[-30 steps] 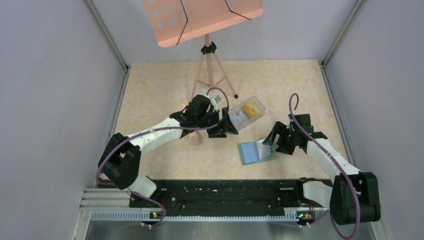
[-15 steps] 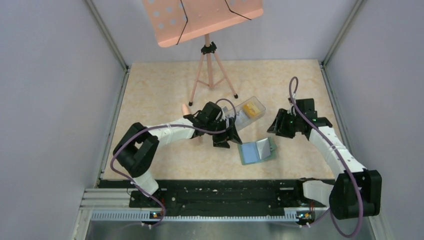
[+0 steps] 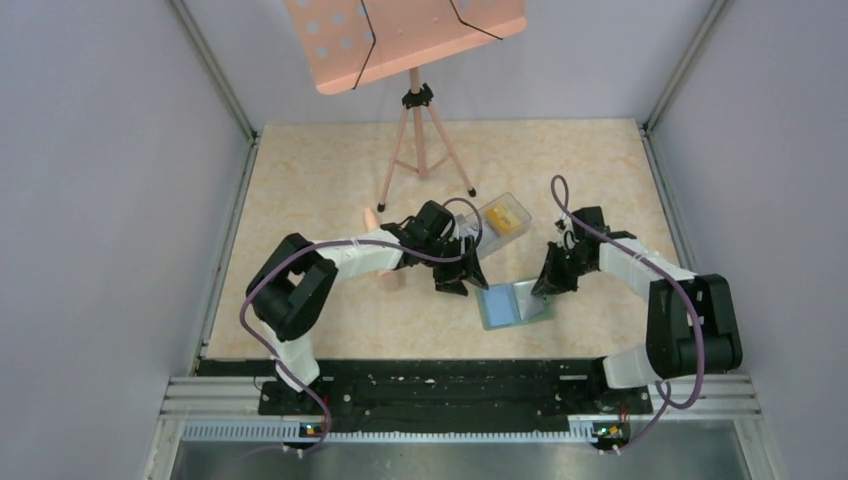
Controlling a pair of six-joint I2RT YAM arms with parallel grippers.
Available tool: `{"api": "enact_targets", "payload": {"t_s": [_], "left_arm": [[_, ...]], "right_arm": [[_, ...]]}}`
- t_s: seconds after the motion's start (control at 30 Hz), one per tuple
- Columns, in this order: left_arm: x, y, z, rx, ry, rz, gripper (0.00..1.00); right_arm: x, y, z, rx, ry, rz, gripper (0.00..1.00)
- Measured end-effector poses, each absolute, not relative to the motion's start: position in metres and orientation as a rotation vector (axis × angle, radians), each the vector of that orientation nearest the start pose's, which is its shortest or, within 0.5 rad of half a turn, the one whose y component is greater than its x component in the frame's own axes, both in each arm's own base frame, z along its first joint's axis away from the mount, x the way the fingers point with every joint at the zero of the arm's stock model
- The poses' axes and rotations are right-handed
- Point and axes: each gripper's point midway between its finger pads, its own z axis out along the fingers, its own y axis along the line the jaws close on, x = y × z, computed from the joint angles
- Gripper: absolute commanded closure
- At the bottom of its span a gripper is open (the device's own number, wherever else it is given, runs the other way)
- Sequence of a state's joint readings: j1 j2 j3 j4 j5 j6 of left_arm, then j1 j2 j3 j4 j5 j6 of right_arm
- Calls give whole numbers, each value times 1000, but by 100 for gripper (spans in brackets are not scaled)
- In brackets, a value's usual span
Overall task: Put the credit cards into the card holder
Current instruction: Open the card holder at the center of the board.
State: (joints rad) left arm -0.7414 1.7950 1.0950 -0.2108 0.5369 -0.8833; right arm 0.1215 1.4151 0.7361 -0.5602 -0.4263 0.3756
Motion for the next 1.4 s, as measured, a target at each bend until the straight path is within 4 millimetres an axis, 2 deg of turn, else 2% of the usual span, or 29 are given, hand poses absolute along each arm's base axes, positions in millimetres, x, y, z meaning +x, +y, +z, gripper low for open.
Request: {"api": "enact_targets", "payload": {"t_s": [0.1, 0.17, 0.47, 0.63, 0.7, 1.03, 1.17, 1.4], "left_arm": [[223, -372, 73, 108, 2846, -1215, 43], [223, -380, 72, 157, 2857, -1202, 43], [218, -406, 74, 384, 2862, -1115, 49], [218, -414, 80, 479, 2835, -1105, 67], [219, -418, 78, 508, 2830, -1106, 70], [217, -426, 40, 605, 2924, -1038, 71], [215, -434, 38, 646, 2929, -1049, 71], [208, -436, 35, 662, 2954, -1065, 74]], "right_arm": [[222, 111, 21, 294, 2900, 670, 100], [218, 110, 17, 319, 2924, 669, 100], [217, 112, 16, 380, 2940, 672, 100], [218, 109, 19, 379, 2938, 643, 100], [219, 107, 22, 378, 2930, 622, 100], [235, 105, 51, 381, 2830, 620, 100], [229, 97, 57, 447, 2833, 588, 100], [204, 83, 55, 568, 2916, 462, 100]]}}
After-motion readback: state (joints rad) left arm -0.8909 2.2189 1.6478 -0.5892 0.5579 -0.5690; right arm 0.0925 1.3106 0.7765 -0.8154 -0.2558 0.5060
